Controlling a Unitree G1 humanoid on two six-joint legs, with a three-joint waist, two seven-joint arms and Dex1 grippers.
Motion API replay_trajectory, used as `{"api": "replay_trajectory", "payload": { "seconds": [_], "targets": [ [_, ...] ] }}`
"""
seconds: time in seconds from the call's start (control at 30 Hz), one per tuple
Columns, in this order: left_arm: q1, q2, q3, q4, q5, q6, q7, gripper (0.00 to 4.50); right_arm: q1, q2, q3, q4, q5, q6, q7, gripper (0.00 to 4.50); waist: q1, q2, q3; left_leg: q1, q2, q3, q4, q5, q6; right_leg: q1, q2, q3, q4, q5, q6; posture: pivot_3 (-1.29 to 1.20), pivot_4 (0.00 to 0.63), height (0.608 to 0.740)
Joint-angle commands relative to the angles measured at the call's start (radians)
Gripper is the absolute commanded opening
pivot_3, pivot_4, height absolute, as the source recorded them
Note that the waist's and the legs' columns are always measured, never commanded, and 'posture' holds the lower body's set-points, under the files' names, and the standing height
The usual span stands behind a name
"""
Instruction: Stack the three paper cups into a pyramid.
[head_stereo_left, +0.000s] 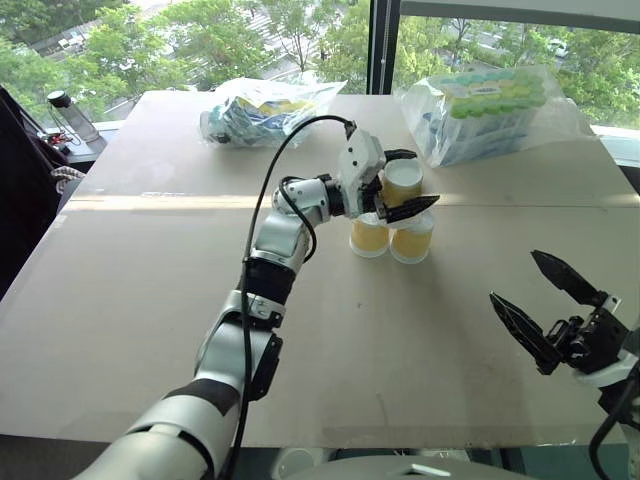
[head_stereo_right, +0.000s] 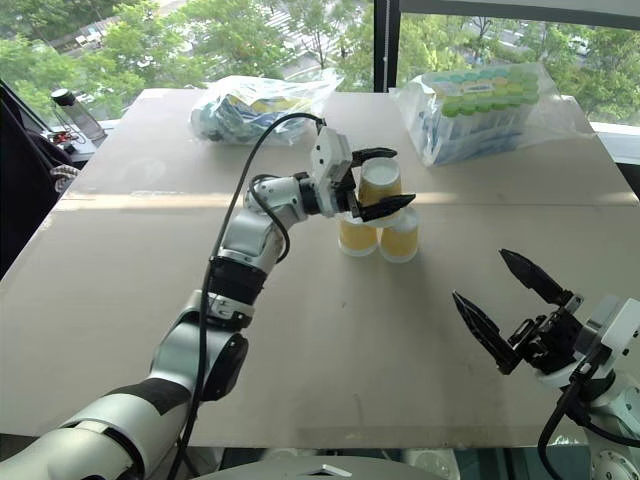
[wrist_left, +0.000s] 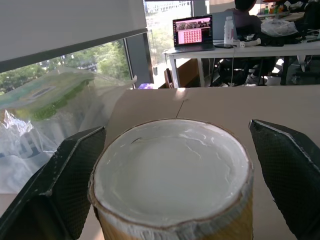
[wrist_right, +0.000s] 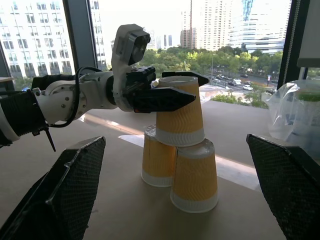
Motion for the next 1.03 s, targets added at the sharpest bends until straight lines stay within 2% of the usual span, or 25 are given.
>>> {"api": "replay_trajectory", "payload": {
  "seconds": [0.03,0.2,0.3,0.37,0.47,0.57,0.7,0.9,1.03],
  "targets": [
    [-0.014,-0.002,0.05,-0.091,-0.066,0.0,-0.004,4.46,-0.003,-0.008,-0.006,-0.038,0.013,-0.011,-0.004,4.5,0.0,0.0,0.0,0.0,0.0,0.0,0.0,0.0,0.0,0.0,0.0,0.0,0.0,0.0,0.0,0.0,0.15,0.74],
    [0.009,0.028,0.101,-0.223,-0.139,0.049,0.008,4.46,-0.003,-0.012,-0.011,-0.023,0.016,-0.011,0.006,4.5,-0.001,0.0,0.0,0.0,0.0,0.0,0.0,0.0,0.0,0.0,0.0,0.0,0.0,0.0,0.0,0.0,0.15,0.74],
    [0.046,0.067,0.154,-0.362,-0.217,0.113,0.025,4.46,-0.014,-0.023,-0.013,0.003,0.021,-0.004,0.022,4.5,-0.004,0.0,0.0,0.0,0.0,0.0,0.0,0.0,0.0,0.0,0.0,0.001,0.001,0.0,0.0,0.0,0.15,0.74],
    [0.096,0.11,0.188,-0.495,-0.276,0.184,0.047,4.46,-0.021,-0.034,-0.016,0.037,0.026,-0.005,0.053,4.5,-0.01,0.0,0.0,0.0,0.0,0.0,0.0,0.0,0.0,0.0,0.0,0.001,0.001,0.0,0.0,0.0,0.15,0.74],
    [0.254,0.196,0.216,-0.687,-0.324,0.304,0.097,4.46,-0.03,-0.038,-0.017,0.114,0.006,-0.023,0.091,4.5,-0.017,0.002,-0.002,0.001,0.0,0.0,0.0,0.0,0.0,0.0,0.0,0.004,0.001,0.0,0.0,0.0,0.15,0.74],
    [0.491,0.282,0.229,-0.839,-0.287,0.362,0.157,4.46,-0.04,-0.029,-0.015,0.208,-0.048,-0.066,0.118,4.5,-0.019,0.004,-0.003,0.003,0.0,0.0,-0.001,0.0,0.0,0.001,0.0,0.007,0.001,0.0,0.0,0.0,0.15,0.74],
    [0.834,0.321,0.217,-0.979,-0.197,0.431,0.299,4.46,-0.043,-0.07,-0.005,0.33,-0.138,-0.074,0.141,4.5,-0.018,0.005,-0.002,0.009,0.0,0.002,-0.003,0.0,0.0,0.004,0.0,0.01,0.001,0.0,0.0,0.0,0.15,0.74],
    [1.109,0.305,0.166,-0.971,-0.052,0.353,0.406,4.46,-0.113,-0.107,0.023,0.501,-0.218,-0.125,0.201,4.5,0.006,0.009,-0.002,0.019,0.0,0.001,-0.004,-0.002,0.003,0.016,0.0,0.009,-0.004,0.001,-0.001,0.0,0.15,0.74],
    [1.173,0.314,0.165,-0.942,-0.006,0.263,0.406,4.46,-0.173,-0.129,0.062,0.587,-0.261,-0.136,0.23,4.5,0.005,0.009,-0.002,0.02,0.0,0.001,-0.005,-0.002,0.003,0.018,0.0,0.009,-0.004,0.001,-0.001,0.0,0.15,0.74]
  ]
}}
